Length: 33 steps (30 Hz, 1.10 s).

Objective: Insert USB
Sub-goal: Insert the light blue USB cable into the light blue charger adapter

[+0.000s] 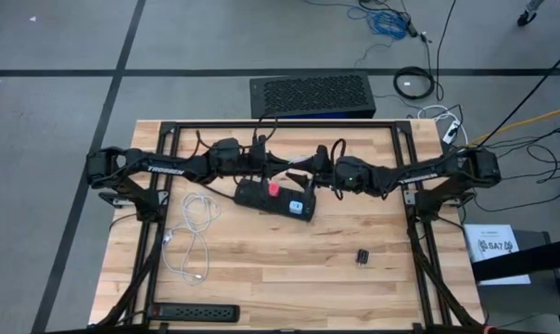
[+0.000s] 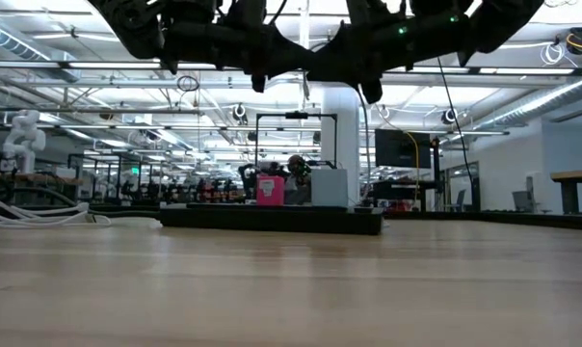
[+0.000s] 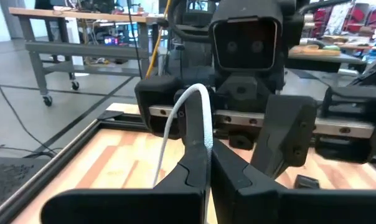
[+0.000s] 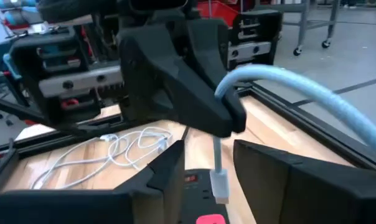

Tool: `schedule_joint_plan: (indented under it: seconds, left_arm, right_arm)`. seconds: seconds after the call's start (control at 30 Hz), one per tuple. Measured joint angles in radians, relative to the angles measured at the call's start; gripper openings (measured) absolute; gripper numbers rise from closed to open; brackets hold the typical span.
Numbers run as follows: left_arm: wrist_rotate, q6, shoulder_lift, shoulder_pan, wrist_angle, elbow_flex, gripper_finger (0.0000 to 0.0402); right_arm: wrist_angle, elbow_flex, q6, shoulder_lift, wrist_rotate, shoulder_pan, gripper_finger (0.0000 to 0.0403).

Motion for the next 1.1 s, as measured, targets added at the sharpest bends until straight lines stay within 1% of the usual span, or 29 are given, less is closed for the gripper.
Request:
schedule_joint_plan:
  seconds: [0.17,0.37,0.57,0.73,0.87,1.03,1.1]
  left_arm:
    - [-0.023,0.011,0.0,-0.002,0.001,0.0,0.0007]
    - [-0.023,0.011,0.0,-0.003,0.005,0.0,0.0007]
    - [-0.032,0.011,0.0,-0.016,-0.011,0.0,0.0007]
    - [-0.046,0.01,0.0,-0.044,-0.02,-0.011,0.0007]
    - [-0.082,0.007,0.013,-0.081,-0.009,-0.033,0.0007]
    - [-0.11,-0.018,0.081,-0.13,0.028,-0.037,0.0007]
    - [-0.131,-0.02,0.109,-0.145,0.043,-0.039,0.0007]
  right_arm:
    - [-0.013,0.02,-0.001,0.01,0.022,0.0,0.0096]
    - [-0.019,0.054,-0.021,0.064,0.022,0.0,0.0052]
    - [-0.074,0.058,-0.02,0.048,0.07,0.016,0.0009]
    - [-0.149,0.061,0.018,0.039,0.076,0.053,0.0003]
    - [-0.191,0.061,0.028,0.048,0.098,0.093,0.0002]
    - [-0.217,0.056,0.053,0.092,0.12,0.138,0.0001]
    - [-0.218,0.043,0.057,0.112,0.152,0.161,0.0001]
